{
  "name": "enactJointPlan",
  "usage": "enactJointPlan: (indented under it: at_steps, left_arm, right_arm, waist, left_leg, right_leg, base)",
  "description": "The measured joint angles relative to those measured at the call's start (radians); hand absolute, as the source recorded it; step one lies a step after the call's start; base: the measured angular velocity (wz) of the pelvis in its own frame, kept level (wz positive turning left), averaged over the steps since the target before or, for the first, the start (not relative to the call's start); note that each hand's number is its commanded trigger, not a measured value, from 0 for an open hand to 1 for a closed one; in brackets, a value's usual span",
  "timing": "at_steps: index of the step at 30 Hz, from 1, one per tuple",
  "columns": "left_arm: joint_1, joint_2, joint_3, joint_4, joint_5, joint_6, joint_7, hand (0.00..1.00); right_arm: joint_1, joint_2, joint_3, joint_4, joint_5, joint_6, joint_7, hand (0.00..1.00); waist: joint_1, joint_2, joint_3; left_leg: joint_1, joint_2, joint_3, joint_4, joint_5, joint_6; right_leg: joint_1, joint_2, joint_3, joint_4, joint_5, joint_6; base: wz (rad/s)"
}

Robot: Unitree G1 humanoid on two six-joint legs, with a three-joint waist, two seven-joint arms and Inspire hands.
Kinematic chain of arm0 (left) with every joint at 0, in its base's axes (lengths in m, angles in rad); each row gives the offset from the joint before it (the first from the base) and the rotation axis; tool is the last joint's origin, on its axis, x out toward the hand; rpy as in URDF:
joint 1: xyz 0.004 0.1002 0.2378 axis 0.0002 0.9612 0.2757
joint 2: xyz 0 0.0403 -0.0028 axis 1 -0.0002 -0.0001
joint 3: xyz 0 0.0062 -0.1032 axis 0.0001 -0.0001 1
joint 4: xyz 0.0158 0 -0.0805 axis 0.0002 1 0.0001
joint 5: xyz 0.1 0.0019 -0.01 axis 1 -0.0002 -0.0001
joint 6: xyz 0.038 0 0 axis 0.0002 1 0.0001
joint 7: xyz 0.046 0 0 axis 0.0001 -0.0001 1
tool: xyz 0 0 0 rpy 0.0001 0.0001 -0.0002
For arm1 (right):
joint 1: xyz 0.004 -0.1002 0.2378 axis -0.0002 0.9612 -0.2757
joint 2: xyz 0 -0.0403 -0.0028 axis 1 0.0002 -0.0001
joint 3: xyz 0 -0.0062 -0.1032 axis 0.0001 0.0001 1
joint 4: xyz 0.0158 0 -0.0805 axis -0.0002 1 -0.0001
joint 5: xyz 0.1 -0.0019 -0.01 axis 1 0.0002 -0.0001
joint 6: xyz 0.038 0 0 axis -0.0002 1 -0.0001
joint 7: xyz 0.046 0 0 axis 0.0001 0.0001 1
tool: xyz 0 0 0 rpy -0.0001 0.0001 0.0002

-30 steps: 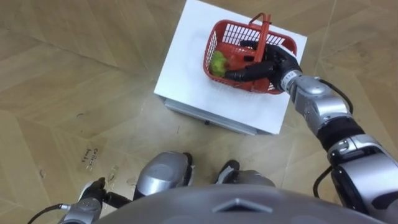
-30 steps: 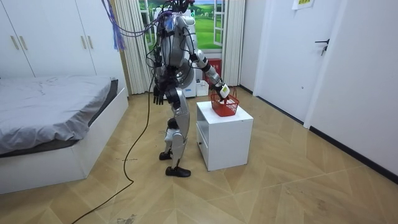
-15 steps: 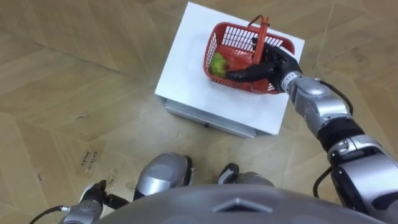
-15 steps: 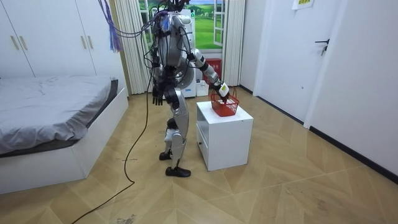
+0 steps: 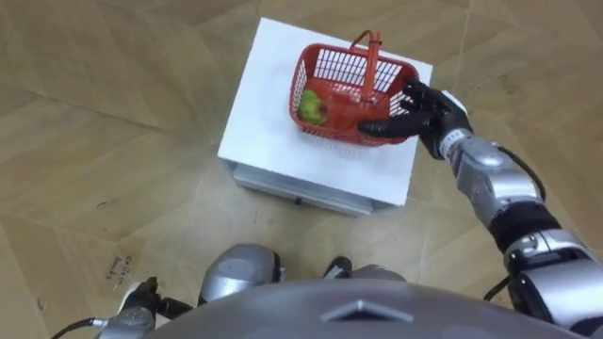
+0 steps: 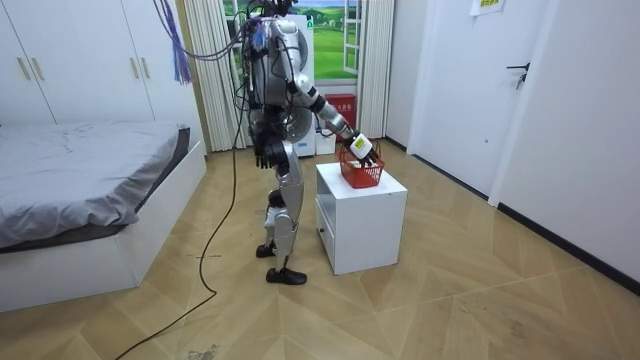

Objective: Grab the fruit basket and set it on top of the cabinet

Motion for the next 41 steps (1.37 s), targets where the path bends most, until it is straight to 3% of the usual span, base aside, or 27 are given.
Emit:
enactJointPlan:
  at_steps: [4, 8, 12, 15, 20, 23, 26, 30, 33, 36, 38, 41]
  left_arm:
    - [0.017, -0.007, 0.046, -0.017, 0.007, -0.005, 0.023, 0.0]
    - [0.022, -0.006, 0.058, -0.03, 0.007, -0.02, 0.044, 0.0]
    - [0.022, -0.011, 0.058, -0.032, 0.006, -0.021, 0.072, 0.0]
    - [0.023, -0.011, 0.067, -0.041, 0.006, -0.021, 0.08, 0.0]
    - [0.021, -0.018, 0.096, -0.089, 0.002, -0.027, 0.086, 0.0]
    - [0.022, -0.03, 0.109, -0.088, 0.0, -0.039, 0.086, 0.0]
    - [0.024, -0.031, 0.126, -0.09, 0.0, -0.039, 0.086, 0.0]
    - [0.025, -0.036, 0.138, -0.086, 0.008, -0.043, 0.092, 0.0]
    - [0.024, -0.045, 0.145, -0.05, 0.011, -0.057, 0.095, 0.0]
    - [0.021, -0.055, 0.183, -0.037, 0.058, -0.057, 0.095, 0.0]
    - [0.017, -0.069, 0.192, -0.033, 0.07, -0.056, 0.104, 0.0]
    - [0.017, -0.09, 0.186, -0.008, 0.079, -0.049, 0.107, 0.0]
  right_arm:
    - [0.05, -0.004, -0.074, -0.064, 0.009, -0.009, -0.04, 0.0]
    - [0.087, -0.032, -0.095, -0.112, -0.001, -0.018, -0.077, 0.0]
    - [0.128, -0.034, -0.137, -0.153, -0.008, -0.029, -0.098, 0.0]
    - [0.133, -0.036, -0.169, -0.193, -0.002, -0.029, -0.111, 0.0]
    - [0.198, -0.034, -0.227, -0.261, 0.028, -0.03, -0.115, 0.0]
    - [0.245, -0.03, -0.28, -0.255, 0.025, -0.03, -0.126, 0.0]
    - [0.241, -0.029, -0.291, -0.107, -0.024, -0.052, -0.152, 0.0]
    - [0.282, -0.02, -0.286, 0.211, -0.127, -0.054, -0.152, 0.0]
    - [0.316, 0.003, -0.287, 0.369, -0.139, -0.049, -0.149, 0.0]
    - [0.348, 0.042, -0.289, 0.471, -0.169, -0.049, -0.126, 0.0]
    - [0.351, 0.057, -0.285, 0.532, -0.242, -0.044, -0.11, 0.0]
    - [0.339, 0.075, -0.274, 0.611, -0.418, -0.007, -0.106, 0.0]
  waist:
    - [-0.043, 0.001, -0.0037]
    - [-0.075, -0.002, -0.0052]
    - [-0.112, -0.001, -0.0043]
    - [-0.118, 0.005, -0.0008]
    - [-0.148, 0.011, 0.0015]
    - [-0.152, 0.026, -0.0019]
    - [-0.173, 0.028, -0.0047]
    - [-0.171, 0.021, -0.0086]
    - [-0.168, 0.032, -0.0034]
    - [-0.173, 0.035, -0.0045]
    - [-0.17, 0.039, -0.0049]
    - [-0.171, 0.047, -0.004]
  left_leg:
    - [0.047, 0.008, 0.038, -0.035, 0.002, -0.002]
    - [0.072, 0.011, 0.048, -0.049, 0.002, -0.002]
    - [0.105, 0.015, 0.075, -0.068, 0.002, -0.003]
    - [0.126, 0.019, 0.101, -0.086, 0.002, -0.003]
    - [0.153, 0.022, 0.105, -0.1, 0.003, -0.005]
    - [0.183, 0.023, 0.107, -0.115, 0.003, -0.005]
    - [0.198, 0.025, 0.114, -0.124, 0.003, -0.005]
    - [0.215, 0.025, 0.106, -0.124, 0.003, -0.006]
    - [0.227, 0.026, 0.106, -0.142, 0.003, -0.006]
    - [0.233, 0.03, 0.105, -0.151, 0.001, -0.01]
    - [0.235, 0.031, 0.106, -0.152, 0.001, -0.01]
    - [0.255, 0.031, 0.104, -0.155, 0.0, -0.012]
  right_leg:
    - [0.022, 0.007, 0.025, -0.012, 0.0, 0.0]
    - [0.039, 0.015, 0.043, -0.025, 0.0, 0.0]
    - [0.051, 0.022, 0.088, -0.03, -0.001, 0.002]
    - [0.051, 0.029, 0.115, -0.032, -0.001, 0.003]
    - [0.08, 0.035, 0.117, -0.052, -0.001, 0.003]
    - [0.109, 0.04, 0.127, -0.067, 0.0, 0.004]
    - [0.119, 0.042, 0.129, -0.068, 0.0, 0.004]
    - [0.151, 0.044, 0.128, -0.086, 0.0, 0.005]
    - [0.153, 0.047, 0.138, -0.09, -0.001, 0.006]
    - [0.158, 0.053, 0.139, -0.095, -0.001, 0.006]
    - [0.159, 0.055, 0.139, -0.095, -0.001, 0.006]
    - [0.178, 0.056, 0.14, -0.096, -0.001, 0.006]
  base:
    - [-0.22]
    - [-0.1]
    - [-0.17]
    - [-0.29]
    - [-0.03]
    - [-0.04]
    - [0.0]
    - [0.1]
    - [-0.05]
    - [-0.03]
    - [0.0]
    - [0.0]
